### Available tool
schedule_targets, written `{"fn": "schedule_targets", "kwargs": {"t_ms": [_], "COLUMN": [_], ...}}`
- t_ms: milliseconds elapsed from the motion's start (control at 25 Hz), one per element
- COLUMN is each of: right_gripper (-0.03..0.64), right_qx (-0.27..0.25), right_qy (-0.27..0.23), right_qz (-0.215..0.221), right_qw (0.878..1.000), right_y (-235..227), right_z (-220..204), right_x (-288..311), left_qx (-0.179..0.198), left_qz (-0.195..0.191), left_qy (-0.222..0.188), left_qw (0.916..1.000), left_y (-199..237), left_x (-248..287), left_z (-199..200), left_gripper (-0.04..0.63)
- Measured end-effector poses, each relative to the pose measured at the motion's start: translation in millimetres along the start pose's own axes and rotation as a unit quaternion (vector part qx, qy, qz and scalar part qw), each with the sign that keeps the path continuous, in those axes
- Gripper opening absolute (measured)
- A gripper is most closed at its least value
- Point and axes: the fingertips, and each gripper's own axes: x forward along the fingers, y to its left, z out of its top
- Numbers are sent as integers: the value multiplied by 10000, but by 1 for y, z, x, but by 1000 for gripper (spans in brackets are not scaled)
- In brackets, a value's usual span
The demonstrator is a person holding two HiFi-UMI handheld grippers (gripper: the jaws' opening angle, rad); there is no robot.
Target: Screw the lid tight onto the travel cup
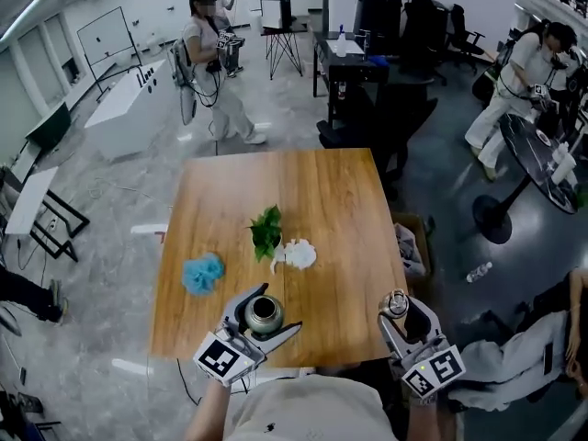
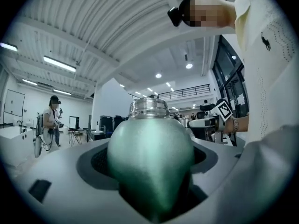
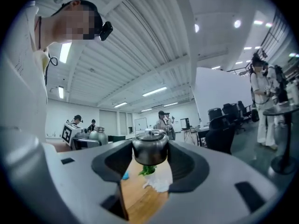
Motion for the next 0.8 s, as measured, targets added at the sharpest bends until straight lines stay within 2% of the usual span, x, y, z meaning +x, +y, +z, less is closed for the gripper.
{"fn": "schedule_targets", "kwargs": {"t_ms": [160, 280, 360, 440, 640, 800], "right_gripper": [236, 236, 236, 236, 236, 236], "right_qx": [44, 75, 104, 107, 128, 61], "right_qy": [119, 96, 10, -129, -259, -222], "right_qz": [-155, -308, -343, -234, 93, 466], "right_qw": [9998, 9995, 9994, 9996, 9995, 9986], "right_y": [-8, -15, -18, -17, -6, 5], "right_z": [9, 20, 27, 30, 15, 2], "right_x": [-12, -14, -14, -11, 11, 18], "left_qx": [122, 318, 279, 174, 245, 154], "left_qz": [-74, -253, -431, -471, -69, -198], "left_qy": [-95, -17, -56, -153, -82, -80], "left_qw": [9999, 9992, 9987, 9986, 9996, 9997], "left_y": [2, 0, -5, -10, -15, -30], "left_x": [0, 1, 6, 11, 11, 15], "left_z": [17, 25, 24, 21, 13, 1], "left_gripper": [405, 405, 405, 405, 405, 405]}}
